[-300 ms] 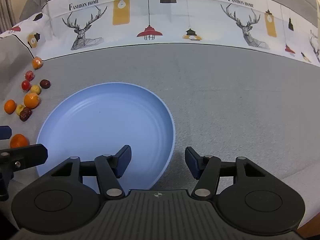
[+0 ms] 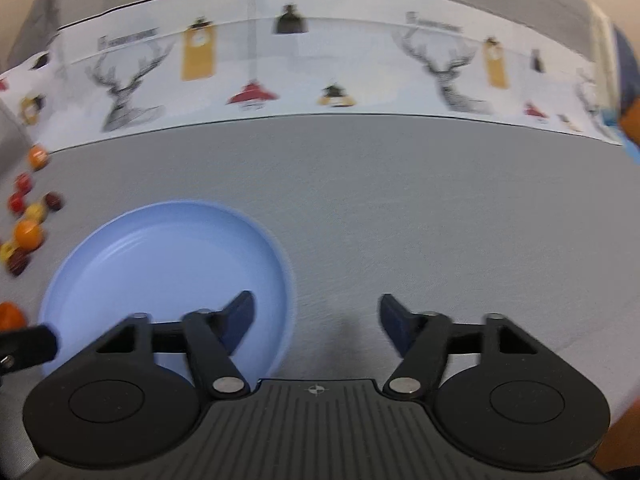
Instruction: Organize fruits
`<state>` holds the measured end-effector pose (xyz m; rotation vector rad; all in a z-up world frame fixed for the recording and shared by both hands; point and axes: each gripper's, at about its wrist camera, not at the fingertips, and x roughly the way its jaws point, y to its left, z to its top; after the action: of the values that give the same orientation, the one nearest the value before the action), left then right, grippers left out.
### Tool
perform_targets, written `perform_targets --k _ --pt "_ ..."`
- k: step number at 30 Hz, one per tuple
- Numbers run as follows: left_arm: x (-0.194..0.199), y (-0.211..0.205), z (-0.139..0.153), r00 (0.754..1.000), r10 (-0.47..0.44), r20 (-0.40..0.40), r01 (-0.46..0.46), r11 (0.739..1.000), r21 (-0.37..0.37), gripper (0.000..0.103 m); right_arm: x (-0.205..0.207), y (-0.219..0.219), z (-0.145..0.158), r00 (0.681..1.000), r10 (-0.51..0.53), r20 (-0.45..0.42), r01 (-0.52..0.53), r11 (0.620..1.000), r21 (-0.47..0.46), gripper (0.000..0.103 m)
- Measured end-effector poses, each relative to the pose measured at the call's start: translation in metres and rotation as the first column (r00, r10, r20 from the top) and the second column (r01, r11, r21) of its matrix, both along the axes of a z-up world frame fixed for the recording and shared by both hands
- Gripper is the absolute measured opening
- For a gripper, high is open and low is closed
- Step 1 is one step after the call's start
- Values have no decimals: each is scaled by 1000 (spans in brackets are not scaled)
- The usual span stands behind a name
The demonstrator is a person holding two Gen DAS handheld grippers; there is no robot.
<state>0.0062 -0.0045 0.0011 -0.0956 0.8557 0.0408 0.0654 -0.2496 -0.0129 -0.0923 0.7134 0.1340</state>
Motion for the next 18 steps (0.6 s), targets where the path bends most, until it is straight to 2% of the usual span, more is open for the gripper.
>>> perform_targets --k 1,5,8,12,18 --pt "-3 2 0 1000 -1 0 1 1000 0 102 2 -2 -2 1000 -22 -3 22 1000 0 85" --pt "-5 1 -1 1000 -5 -7 5 1000 0 102 15 0 -14 995 -35 -88 35 999 6 85" --pt "-7 2 -5 1000 -10 -8 10 1000 4 102 18 9 -15 993 -6 -118 3 1000 -29 84" --pt "-7 2 -6 1000 -12 -20 12 1000 12 102 17 22 -12 987 64 -149 -66 998 -10 82" --pt "-6 3 -7 1000 -13 -15 14 1000 18 102 14 39 -3 980 157 -119 -154 987 38 82"
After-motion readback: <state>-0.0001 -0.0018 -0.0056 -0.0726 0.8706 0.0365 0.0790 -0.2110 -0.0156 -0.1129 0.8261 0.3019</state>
